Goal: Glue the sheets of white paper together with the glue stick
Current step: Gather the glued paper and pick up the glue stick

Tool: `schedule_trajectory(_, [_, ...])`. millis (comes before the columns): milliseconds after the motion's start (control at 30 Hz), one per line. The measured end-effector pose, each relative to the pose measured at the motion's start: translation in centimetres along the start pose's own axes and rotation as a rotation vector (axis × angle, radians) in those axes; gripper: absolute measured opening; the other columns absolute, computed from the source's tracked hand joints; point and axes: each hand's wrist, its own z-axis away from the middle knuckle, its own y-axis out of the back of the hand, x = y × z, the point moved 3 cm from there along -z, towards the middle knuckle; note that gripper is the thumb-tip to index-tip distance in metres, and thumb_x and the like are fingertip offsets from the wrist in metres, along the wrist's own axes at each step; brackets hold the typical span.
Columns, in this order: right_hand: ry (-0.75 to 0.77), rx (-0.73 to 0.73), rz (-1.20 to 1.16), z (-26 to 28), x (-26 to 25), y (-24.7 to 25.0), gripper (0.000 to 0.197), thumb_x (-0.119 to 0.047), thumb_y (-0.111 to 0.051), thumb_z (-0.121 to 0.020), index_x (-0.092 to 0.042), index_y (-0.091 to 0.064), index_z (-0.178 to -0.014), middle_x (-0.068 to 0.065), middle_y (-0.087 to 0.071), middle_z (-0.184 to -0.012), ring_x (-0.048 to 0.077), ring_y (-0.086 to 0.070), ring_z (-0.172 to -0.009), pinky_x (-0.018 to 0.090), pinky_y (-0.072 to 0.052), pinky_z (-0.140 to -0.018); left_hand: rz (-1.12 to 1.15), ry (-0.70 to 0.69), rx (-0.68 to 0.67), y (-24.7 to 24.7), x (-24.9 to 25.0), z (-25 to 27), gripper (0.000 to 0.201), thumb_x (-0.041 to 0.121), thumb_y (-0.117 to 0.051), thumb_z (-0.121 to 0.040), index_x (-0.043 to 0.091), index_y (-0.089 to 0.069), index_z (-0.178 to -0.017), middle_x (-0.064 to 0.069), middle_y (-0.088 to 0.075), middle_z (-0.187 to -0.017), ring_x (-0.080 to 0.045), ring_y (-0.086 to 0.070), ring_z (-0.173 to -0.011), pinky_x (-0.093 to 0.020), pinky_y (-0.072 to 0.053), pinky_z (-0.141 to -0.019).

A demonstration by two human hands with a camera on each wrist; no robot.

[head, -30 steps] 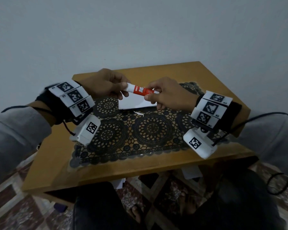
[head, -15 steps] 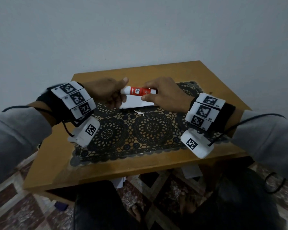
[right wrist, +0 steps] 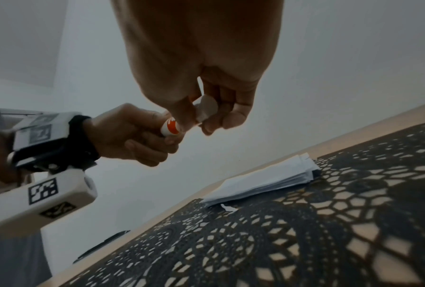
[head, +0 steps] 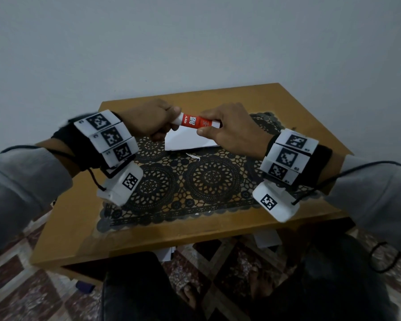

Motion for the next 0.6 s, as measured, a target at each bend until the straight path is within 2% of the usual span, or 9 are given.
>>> schedule_trajectory(100, [0.028, 0.046, 0.000, 0.2, -0.3, -0.3, 0.026, -0.031, -0.063, -0.091, -0.009, -0.072, -0.103, 0.002, -0.070, -0.084, 0.015, -0.055, -0.069, 0.027, -0.035, -0.061, 0.092, 0.090, -0.024, 0.5, 0.2, -0.3, 0.048, 0.037, -0.029, -0.103, 0.005, -0.047, -0.071, -0.004, -0.029, -0.054, -0.011, -0.029, -0.036, -0.018, -0.026, -0.039])
schedule_trajectory(233, [0.069, 0.123, 0.120, -0.8, -0.5, -0.6, 0.026, -0.035, -0.062, -0.090, -0.010, -0.069, -0.095, 0.003, -0.068, -0.079, 0.016, -0.050, -0.062, 0.027, -0.032, -0.061, 0.214, 0.284, -0.011, 0.8, -0.2, -0.9, 0.054, 0.052, -0.030, -0.098, 0.013, -0.039, -0.063, 0.004, -0.026, -0.042, -0.009, -0.024, -0.031, -0.014, -0.019, -0.035])
schedule_trajectory(300, [0.061, 0.154, 0.163, -1.3, -0.4, -0.9, 0.027, -0.036, -0.063, -0.089, -0.010, -0.068, -0.096, 0.005, -0.068, -0.078, 0.016, -0.049, -0.062, 0.028, -0.034, -0.061, 0.302, 0.331, -0.002, 0.9, -0.2, -1.3, 0.056, 0.059, -0.032, -0.095, 0.014, -0.038, -0.062, 0.005, -0.028, -0.040, -0.009, -0.028, -0.030, -0.013, -0.023, -0.035])
schedule_trajectory(367, [0.022, 0.148, 0.136, -1.7, 0.1, -0.9, 0.028, -0.036, -0.064, -0.088, -0.010, -0.068, -0.098, 0.003, -0.066, -0.079, 0.015, -0.050, -0.065, 0.027, -0.034, -0.061, 0.282, 0.262, 0.035, 1.4, 0.3, -1.7, 0.054, 0.056, -0.036, -0.096, 0.010, -0.048, -0.070, -0.002, -0.044, -0.048, -0.014, -0.044, -0.038, -0.019, -0.038, -0.042])
schedule_trajectory(400, [-0.004, 0.145, 0.104, -1.8, 0.5, -0.6, 0.028, -0.036, -0.065, -0.088, -0.011, -0.069, -0.099, 0.000, -0.064, -0.079, 0.014, -0.051, -0.067, 0.025, -0.032, -0.060, 0.227, 0.196, 0.052, 1.7, 0.5, -1.7, 0.047, 0.049, -0.039, -0.098, 0.008, -0.052, -0.079, -0.006, -0.053, -0.059, -0.018, -0.052, -0.047, -0.024, -0.043, -0.049])
schedule_trajectory(467, [-0.051, 0.147, 0.050, -2.1, 1.3, -0.2, 0.027, -0.037, -0.067, -0.087, -0.013, -0.070, -0.101, -0.005, -0.061, -0.081, 0.012, -0.052, -0.071, 0.020, -0.031, -0.061, 0.169, 0.062, 0.073, 2.4, 0.8, -1.8, 0.023, 0.028, -0.046, -0.099, 0.007, -0.054, -0.096, -0.012, -0.059, -0.078, -0.021, -0.058, -0.061, -0.028, -0.047, -0.059])
schedule_trajectory(500, [-0.062, 0.142, 0.037, -2.3, 1.5, 0.0, 0.027, -0.037, -0.068, -0.086, -0.014, -0.070, -0.100, -0.007, -0.060, -0.082, 0.009, -0.052, -0.072, 0.017, -0.031, -0.061, 0.170, 0.013, 0.078, 2.7, 0.8, -1.8, 0.016, 0.020, -0.050, -0.098, 0.006, -0.056, -0.101, -0.012, -0.059, -0.081, -0.020, -0.059, -0.063, -0.027, -0.048, -0.060])
schedule_trajectory(567, [-0.064, 0.107, 0.043, -2.7, 1.7, 0.2, 0.027, -0.039, -0.069, -0.085, -0.016, -0.068, -0.098, -0.010, -0.058, -0.082, 0.003, -0.049, -0.069, 0.010, -0.030, -0.060, 0.141, -0.066, 0.104, 3.1, 0.5, -2.1, 0.016, 0.016, -0.055, -0.095, 0.005, -0.059, -0.106, -0.011, -0.061, -0.082, -0.019, -0.060, -0.064, -0.026, -0.051, -0.060])
schedule_trajectory(600, [-0.067, 0.075, 0.042, -3.0, 1.7, 0.3, 0.028, -0.040, -0.069, -0.085, -0.016, -0.067, -0.099, -0.010, -0.059, -0.083, 0.002, -0.050, -0.070, 0.012, -0.034, -0.062, 0.097, -0.098, 0.134, 3.2, 0.5, -2.2, 0.017, 0.017, -0.055, -0.095, 0.005, -0.060, -0.107, -0.011, -0.062, -0.081, -0.019, -0.061, -0.064, -0.026, -0.052, -0.060])
